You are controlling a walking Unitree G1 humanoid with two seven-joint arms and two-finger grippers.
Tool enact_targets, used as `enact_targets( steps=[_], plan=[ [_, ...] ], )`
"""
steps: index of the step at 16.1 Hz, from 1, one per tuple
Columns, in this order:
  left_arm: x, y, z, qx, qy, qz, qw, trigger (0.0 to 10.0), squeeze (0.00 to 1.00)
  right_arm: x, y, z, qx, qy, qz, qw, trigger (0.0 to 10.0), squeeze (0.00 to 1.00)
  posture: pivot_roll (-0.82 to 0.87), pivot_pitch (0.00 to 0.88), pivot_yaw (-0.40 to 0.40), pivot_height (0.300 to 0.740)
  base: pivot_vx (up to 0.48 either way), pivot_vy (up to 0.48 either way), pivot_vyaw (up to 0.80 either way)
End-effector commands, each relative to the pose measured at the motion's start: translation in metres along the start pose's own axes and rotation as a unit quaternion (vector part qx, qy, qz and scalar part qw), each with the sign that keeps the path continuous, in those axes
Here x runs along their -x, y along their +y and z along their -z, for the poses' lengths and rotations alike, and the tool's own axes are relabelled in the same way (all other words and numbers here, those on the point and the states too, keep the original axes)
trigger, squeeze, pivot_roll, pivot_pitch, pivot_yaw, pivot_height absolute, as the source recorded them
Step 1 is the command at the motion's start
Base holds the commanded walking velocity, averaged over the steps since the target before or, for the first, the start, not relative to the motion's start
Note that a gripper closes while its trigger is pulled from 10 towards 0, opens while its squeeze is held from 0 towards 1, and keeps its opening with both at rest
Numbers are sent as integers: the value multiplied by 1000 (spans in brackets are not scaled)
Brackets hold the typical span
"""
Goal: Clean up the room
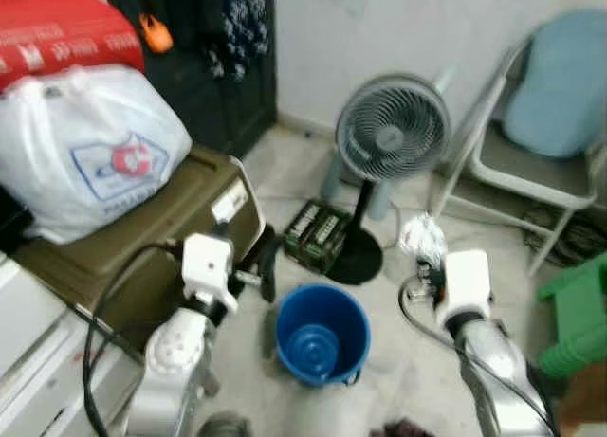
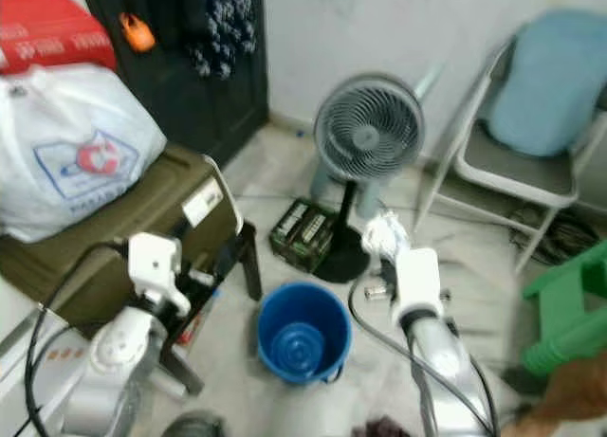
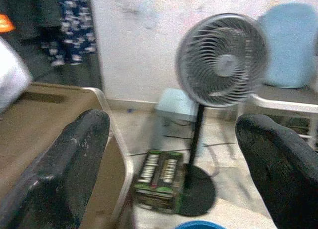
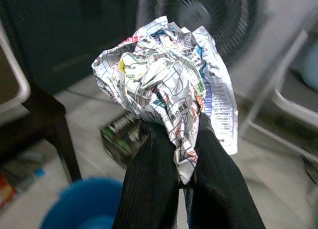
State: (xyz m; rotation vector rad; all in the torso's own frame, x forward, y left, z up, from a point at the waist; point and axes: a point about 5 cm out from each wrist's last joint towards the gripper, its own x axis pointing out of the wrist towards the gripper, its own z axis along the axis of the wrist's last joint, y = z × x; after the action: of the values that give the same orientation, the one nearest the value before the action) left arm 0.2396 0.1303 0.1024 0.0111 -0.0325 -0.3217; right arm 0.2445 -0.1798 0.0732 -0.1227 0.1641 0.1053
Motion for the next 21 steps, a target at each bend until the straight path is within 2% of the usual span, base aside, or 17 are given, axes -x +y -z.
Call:
enact_targets(
  steps=[1,7,10,15,19,21],
  plan=[
    [4,8,1,-11,5,-14,1000,10000,0,-3,10,-7,-4,-15,-18,1000,10000,0,-15,94,-59,740,326,0,0],
    [5,9,2,-14,8,-16,1000,10000,0,-4,11,-7,-2,-13,-22,1000,10000,0,-11,100,-58,740,317,0,0],
    [5,9,2,-12,8,-15,1000,10000,0,-4,11,-7,-2,-14,-22,1000,10000,0,-10,101,-58,740,298,0,744],
    [5,10,2,-16,10,-22,1000,10000,0,-7,11,-8,-7,-10,-14,1000,10000,0,-6,104,-58,740,0,0,0],
    [5,13,0,-26,12,-16,999,10000,0,-17,6,-2,-31,48,43,997,10000,0,10,114,-53,740,0,0,0],
    [8,18,-2,-45,20,7,999,10000,0,-24,3,8,-48,92,77,992,10000,0,26,134,-34,740,0,0,0]
  ],
)
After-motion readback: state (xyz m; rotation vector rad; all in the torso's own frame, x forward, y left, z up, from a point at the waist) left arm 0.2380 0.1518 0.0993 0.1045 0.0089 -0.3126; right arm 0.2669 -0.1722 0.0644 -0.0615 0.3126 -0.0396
